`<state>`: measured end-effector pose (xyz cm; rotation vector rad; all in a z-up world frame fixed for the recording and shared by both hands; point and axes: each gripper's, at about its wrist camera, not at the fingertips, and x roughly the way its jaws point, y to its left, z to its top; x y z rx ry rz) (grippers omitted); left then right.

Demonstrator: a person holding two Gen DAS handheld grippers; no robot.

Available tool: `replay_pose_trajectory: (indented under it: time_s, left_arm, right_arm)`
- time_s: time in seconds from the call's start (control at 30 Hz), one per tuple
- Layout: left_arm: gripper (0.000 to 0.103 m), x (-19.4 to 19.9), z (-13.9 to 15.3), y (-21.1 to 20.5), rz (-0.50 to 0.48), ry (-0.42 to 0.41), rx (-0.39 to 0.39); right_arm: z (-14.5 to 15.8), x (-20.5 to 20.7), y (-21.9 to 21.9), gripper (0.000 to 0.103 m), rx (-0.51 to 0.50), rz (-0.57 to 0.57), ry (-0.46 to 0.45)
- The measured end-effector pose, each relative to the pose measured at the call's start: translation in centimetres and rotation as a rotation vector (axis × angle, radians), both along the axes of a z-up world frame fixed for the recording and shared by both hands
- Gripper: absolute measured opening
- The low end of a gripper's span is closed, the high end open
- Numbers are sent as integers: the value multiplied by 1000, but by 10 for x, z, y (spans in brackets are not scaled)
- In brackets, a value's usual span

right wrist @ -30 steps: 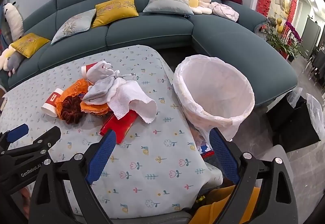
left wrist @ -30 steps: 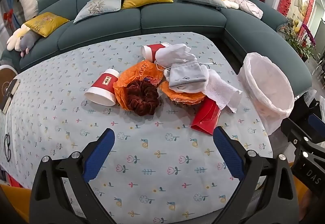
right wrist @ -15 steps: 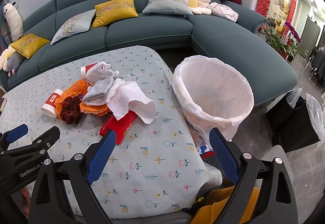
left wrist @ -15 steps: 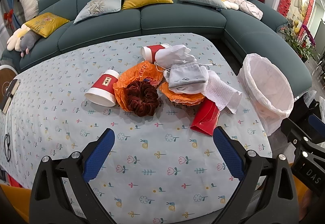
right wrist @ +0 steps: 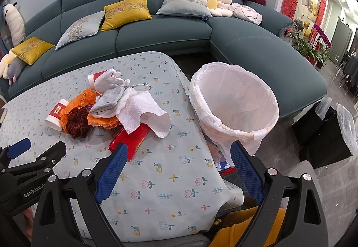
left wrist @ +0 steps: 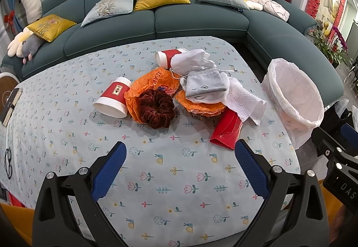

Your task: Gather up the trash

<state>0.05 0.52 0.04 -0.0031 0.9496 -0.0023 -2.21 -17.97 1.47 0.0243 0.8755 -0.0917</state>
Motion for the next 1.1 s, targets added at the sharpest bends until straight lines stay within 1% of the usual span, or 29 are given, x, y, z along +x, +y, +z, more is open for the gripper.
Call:
replay_pose_trajectory:
  time_s: [0.37, 1.1]
  left_arm:
    - [93, 4, 4, 2, 6, -11, 6]
    - [93, 3, 2, 0, 2, -16, 5]
  right_arm:
    - [2, 2, -2, 89, -4, 1, -1]
    - [5, 0, -4, 89, -6, -10, -10]
